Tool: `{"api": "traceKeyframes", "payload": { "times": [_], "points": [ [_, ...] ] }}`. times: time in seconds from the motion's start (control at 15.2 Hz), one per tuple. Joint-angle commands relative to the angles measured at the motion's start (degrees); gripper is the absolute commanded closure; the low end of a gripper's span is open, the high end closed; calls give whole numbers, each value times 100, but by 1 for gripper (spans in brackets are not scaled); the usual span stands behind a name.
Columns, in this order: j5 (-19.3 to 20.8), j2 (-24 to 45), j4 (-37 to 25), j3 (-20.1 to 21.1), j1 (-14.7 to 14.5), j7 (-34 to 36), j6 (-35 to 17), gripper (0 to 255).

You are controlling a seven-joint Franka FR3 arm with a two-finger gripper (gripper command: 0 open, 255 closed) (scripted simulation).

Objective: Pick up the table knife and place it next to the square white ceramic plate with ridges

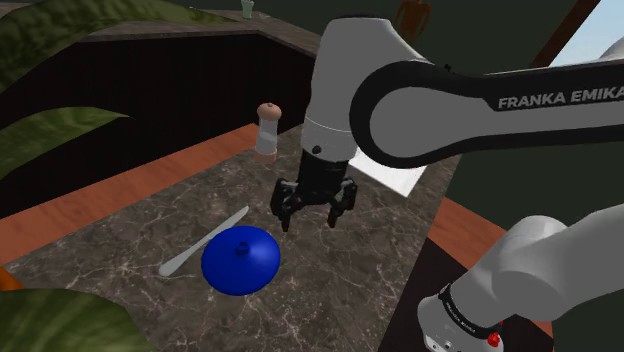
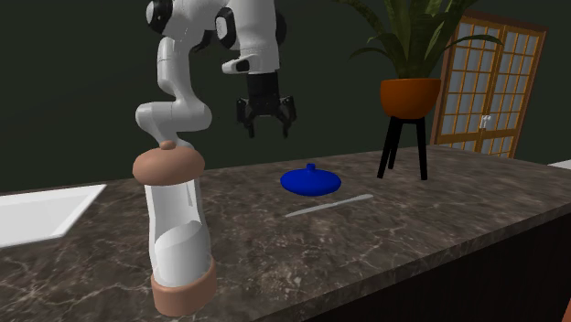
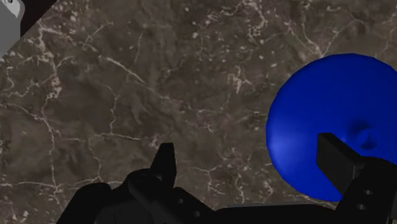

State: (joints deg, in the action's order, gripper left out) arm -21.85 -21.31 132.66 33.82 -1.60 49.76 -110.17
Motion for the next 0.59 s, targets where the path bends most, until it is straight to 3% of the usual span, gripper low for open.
{"api": "traceKeyframes", "payload": {
  "times": [0.0,0.26,0.53],
  "points": [
    [49,435,-187,271,59,414,-337,0],
    [434,1387,-709,735,163,1312,-874,0],
    [1157,2471,-1347,1014,105,2345,-1309,0]
  ]
}}
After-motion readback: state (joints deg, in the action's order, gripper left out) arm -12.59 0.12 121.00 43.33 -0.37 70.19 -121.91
